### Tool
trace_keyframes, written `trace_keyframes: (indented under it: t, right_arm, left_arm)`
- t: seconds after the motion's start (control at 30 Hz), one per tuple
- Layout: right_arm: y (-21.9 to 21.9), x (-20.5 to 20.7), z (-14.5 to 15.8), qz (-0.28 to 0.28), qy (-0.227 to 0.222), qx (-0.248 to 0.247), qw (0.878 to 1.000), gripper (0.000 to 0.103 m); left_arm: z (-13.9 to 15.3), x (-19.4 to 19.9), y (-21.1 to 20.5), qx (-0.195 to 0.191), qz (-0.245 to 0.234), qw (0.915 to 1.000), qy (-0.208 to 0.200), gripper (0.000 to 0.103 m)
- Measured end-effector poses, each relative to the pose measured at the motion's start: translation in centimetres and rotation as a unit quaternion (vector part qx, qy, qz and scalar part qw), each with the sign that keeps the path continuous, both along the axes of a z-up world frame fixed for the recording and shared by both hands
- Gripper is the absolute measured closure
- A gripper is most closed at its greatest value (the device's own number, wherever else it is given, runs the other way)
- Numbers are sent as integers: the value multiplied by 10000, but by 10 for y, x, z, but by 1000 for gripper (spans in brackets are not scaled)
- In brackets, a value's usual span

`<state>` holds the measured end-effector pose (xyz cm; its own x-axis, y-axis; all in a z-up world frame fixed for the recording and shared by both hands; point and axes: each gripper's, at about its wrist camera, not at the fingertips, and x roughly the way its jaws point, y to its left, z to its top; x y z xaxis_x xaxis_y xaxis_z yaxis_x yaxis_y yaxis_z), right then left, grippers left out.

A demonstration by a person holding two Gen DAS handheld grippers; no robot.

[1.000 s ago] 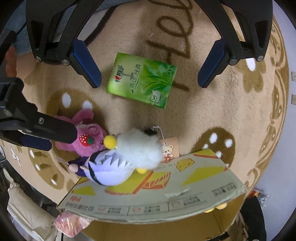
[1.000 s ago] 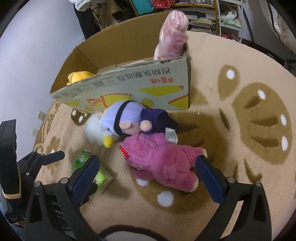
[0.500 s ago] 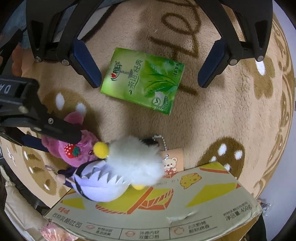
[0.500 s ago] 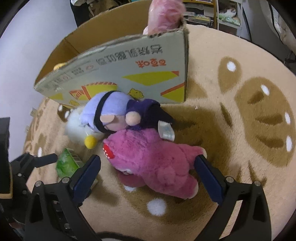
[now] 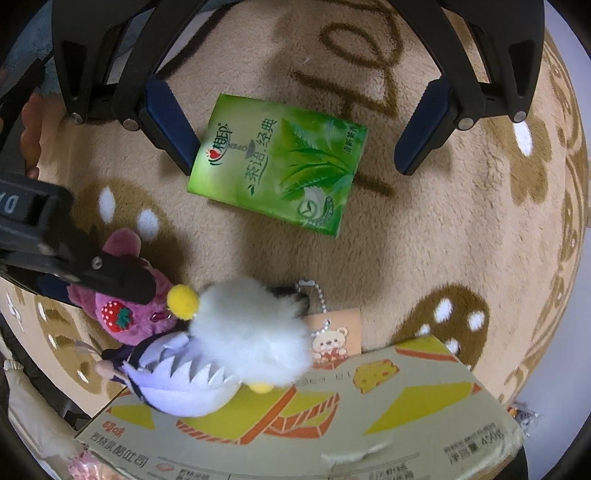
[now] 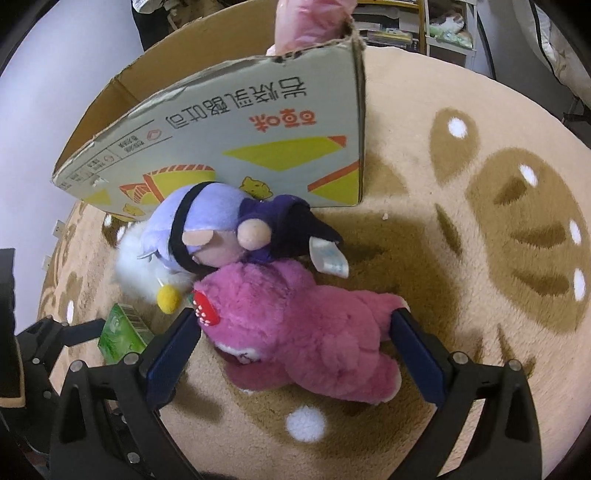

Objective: Organize soft objects
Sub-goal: 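Close the left tool on the green tissue pack while the right tool closes on the pink strawberry bear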

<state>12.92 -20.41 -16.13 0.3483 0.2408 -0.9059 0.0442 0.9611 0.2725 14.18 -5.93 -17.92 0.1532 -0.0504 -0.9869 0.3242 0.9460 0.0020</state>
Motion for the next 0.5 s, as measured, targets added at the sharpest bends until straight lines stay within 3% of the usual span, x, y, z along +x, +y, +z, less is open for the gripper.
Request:
trace_keyframes:
  t: [0.07,0.3,0.5]
  right_arm:
    - [4,1,-1,38,12,-93,9999,0]
    - [14,3,-3,-34,-64,-369,9993,0]
    - [24,2,-6,-1,-78,-530,9986,0]
  left_arm:
    - [3,-2,-3,18,-29,9999,-109,3]
    - [2,-2,-4,-50,-3,10000,-42,29]
    - [4,-3,1,-113,-5,9998,-167,29]
